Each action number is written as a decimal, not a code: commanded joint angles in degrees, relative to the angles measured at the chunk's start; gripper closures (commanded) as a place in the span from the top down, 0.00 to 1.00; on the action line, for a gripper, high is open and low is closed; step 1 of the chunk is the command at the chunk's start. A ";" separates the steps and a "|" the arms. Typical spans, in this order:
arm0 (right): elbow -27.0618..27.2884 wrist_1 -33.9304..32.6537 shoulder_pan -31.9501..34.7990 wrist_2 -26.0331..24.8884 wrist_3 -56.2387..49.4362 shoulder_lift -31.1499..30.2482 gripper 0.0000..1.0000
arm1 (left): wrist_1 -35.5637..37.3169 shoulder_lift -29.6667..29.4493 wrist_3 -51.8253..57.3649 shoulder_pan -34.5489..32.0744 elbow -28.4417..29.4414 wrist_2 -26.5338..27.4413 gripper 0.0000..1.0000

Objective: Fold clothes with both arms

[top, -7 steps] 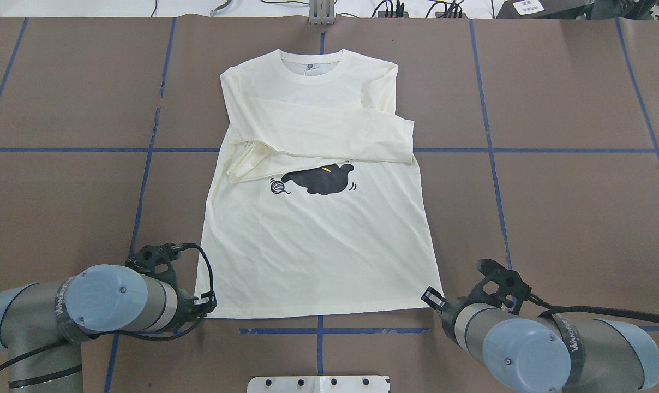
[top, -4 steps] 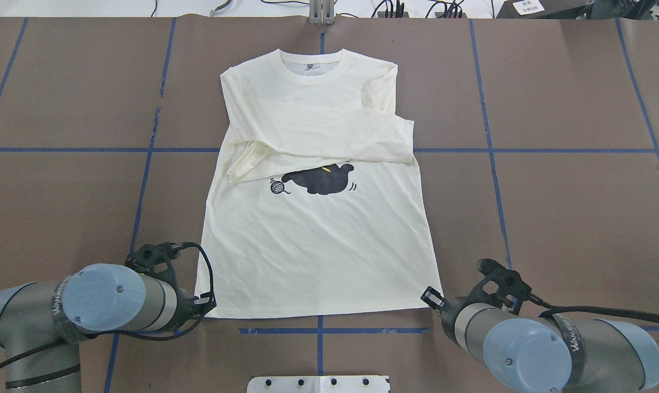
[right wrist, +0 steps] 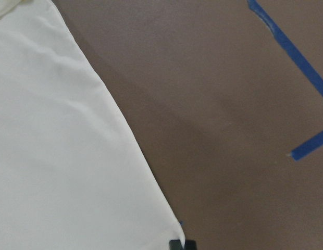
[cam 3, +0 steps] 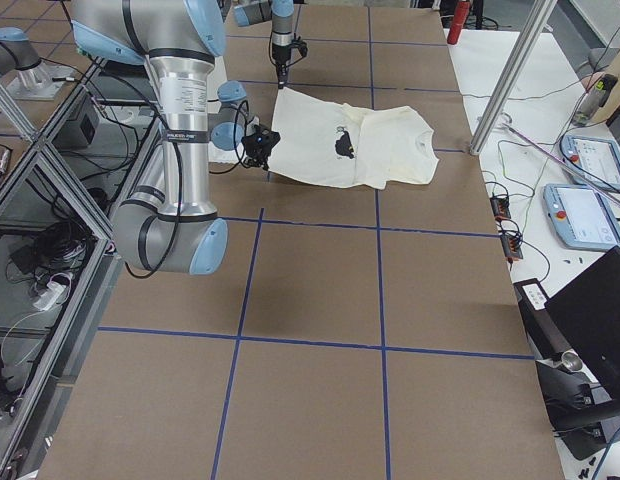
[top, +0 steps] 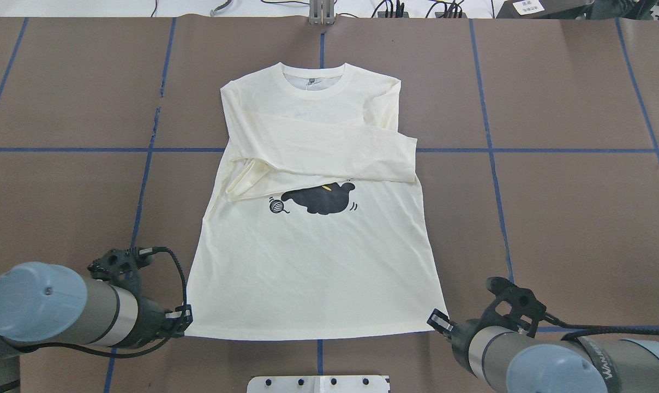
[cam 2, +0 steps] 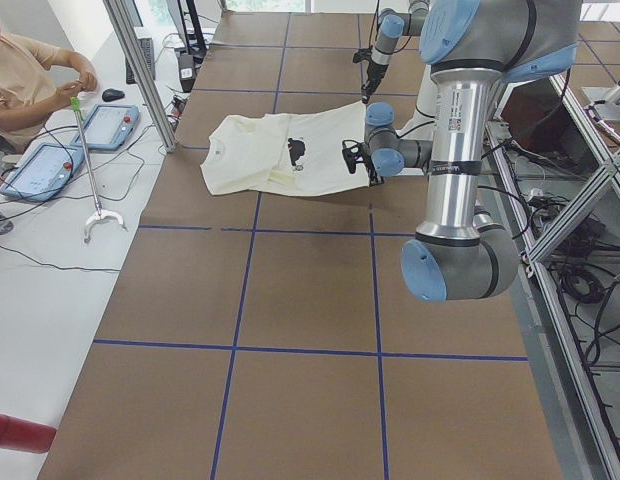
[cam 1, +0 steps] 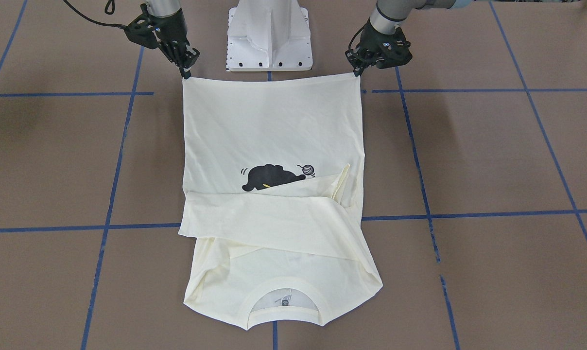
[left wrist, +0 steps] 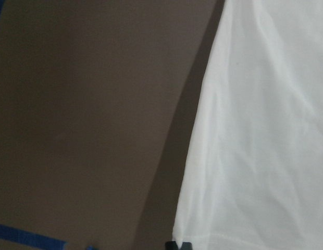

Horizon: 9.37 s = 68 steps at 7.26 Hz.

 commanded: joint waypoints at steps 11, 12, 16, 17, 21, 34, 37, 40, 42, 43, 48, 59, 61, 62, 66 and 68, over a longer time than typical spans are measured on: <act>-28.00 -2.41 40.37 17.96 -28.63 29.35 0.00 | -2.95 -26.23 21.65 -31.00 24.76 0.21 0.00; -34.60 -2.40 41.87 17.96 -30.90 33.49 0.00 | -8.71 -27.91 21.74 -31.44 31.34 1.69 0.00; -58.18 10.06 42.67 17.96 -32.06 42.66 0.00 | -20.62 -34.60 24.10 -31.36 48.26 6.18 0.00; -59.35 10.16 42.59 17.96 -32.15 43.46 0.00 | -22.11 -34.69 24.11 -31.36 50.54 6.28 0.00; -62.42 10.43 43.11 17.44 -34.00 45.74 0.00 | -23.71 -33.74 24.20 -31.27 53.64 6.19 0.09; -40.40 10.60 34.35 17.91 -12.67 28.44 0.76 | -34.25 -30.48 26.56 -31.97 52.85 5.57 0.47; -36.08 10.52 32.92 17.70 -12.46 24.83 0.77 | -35.22 -30.48 26.75 -32.15 52.33 5.92 0.46; -35.46 10.52 30.37 17.35 -12.20 23.69 0.76 | -35.14 -30.39 26.75 -32.41 52.32 6.10 0.46; -34.32 10.43 30.11 17.26 -12.20 22.56 0.69 | -35.14 -30.39 26.84 -32.76 52.32 7.15 0.46; -33.70 10.43 30.02 17.17 -12.20 20.55 0.69 | -35.05 -30.48 26.84 -32.68 52.32 7.85 0.46; -33.87 10.52 29.32 17.35 -12.20 21.49 0.65 | -34.96 -30.48 26.84 -32.77 52.41 9.62 0.45; -23.48 9.91 29.50 20.93 -13.52 16.00 0.00 | -35.40 -30.48 29.74 -33.12 51.47 11.29 0.44; -9.50 9.20 21.28 25.07 -13.08 4.23 0.00 | -34.70 -30.13 29.39 -33.38 47.07 0.81 0.43; -4.39 9.11 16.79 30.04 -13.17 -0.95 0.00 | -34.52 -30.04 29.13 -33.64 46.27 -5.79 0.44; -0.91 8.76 -3.54 27.65 -5.70 -2.50 0.99 | -34.52 -25.64 21.89 -32.77 37.84 -19.91 0.65; -1.09 6.84 1.41 24.20 -5.78 -2.33 1.00 | -34.35 -25.64 6.25 -28.40 34.42 -18.86 1.00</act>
